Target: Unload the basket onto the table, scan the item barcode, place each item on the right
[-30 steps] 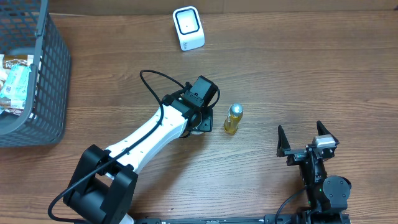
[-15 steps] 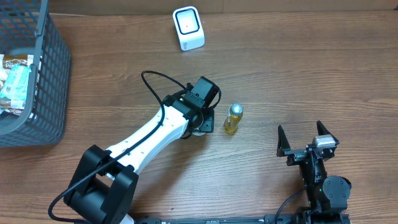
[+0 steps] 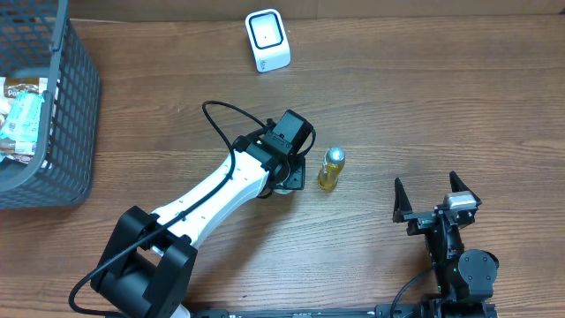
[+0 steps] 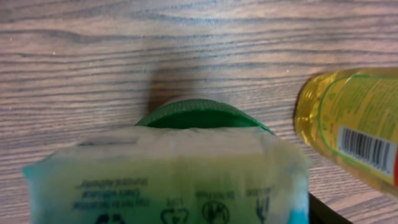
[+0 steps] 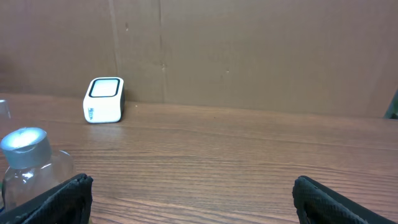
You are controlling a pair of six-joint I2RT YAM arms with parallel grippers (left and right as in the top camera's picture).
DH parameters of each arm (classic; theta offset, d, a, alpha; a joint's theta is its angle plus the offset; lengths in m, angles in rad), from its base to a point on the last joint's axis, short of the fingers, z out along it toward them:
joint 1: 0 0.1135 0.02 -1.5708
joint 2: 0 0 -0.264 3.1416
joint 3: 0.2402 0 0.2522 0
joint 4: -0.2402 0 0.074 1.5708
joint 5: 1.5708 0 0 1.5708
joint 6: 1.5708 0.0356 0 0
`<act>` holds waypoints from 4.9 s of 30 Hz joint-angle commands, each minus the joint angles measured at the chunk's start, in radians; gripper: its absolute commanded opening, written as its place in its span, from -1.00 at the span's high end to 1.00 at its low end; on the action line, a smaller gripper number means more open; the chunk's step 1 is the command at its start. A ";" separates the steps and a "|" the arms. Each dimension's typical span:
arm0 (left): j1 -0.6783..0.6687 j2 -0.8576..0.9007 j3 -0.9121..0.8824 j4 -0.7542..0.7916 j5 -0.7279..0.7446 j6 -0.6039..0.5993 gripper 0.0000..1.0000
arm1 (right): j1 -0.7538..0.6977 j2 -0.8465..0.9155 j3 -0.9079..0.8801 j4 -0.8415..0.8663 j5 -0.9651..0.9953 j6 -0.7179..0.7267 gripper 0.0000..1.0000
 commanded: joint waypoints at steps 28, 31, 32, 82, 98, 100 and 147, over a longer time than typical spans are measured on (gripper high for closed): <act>-0.023 0.004 0.010 -0.008 0.011 -0.011 -0.75 | -0.002 -0.008 -0.010 0.003 0.008 -0.001 -1.00; -0.010 -0.018 0.044 -0.027 0.011 0.007 -0.75 | -0.002 -0.008 -0.010 0.003 0.008 -0.001 -1.00; -0.005 -0.027 0.060 -0.040 0.011 0.011 -0.75 | -0.002 -0.008 -0.010 0.003 0.008 -0.001 -1.00; 0.164 -0.084 0.012 -0.175 0.369 0.223 -0.20 | -0.002 -0.008 -0.010 0.003 0.008 -0.001 -1.00; 0.162 -0.082 0.011 -0.149 0.369 0.208 0.11 | -0.002 -0.008 -0.010 0.003 0.008 -0.001 -1.00; 0.162 -0.077 0.011 -0.150 0.369 0.208 0.11 | -0.002 -0.008 -0.010 0.003 0.008 -0.001 -1.00; 0.109 0.044 0.018 -0.438 -0.481 -0.152 0.92 | -0.002 -0.008 -0.010 0.003 0.008 -0.001 -1.00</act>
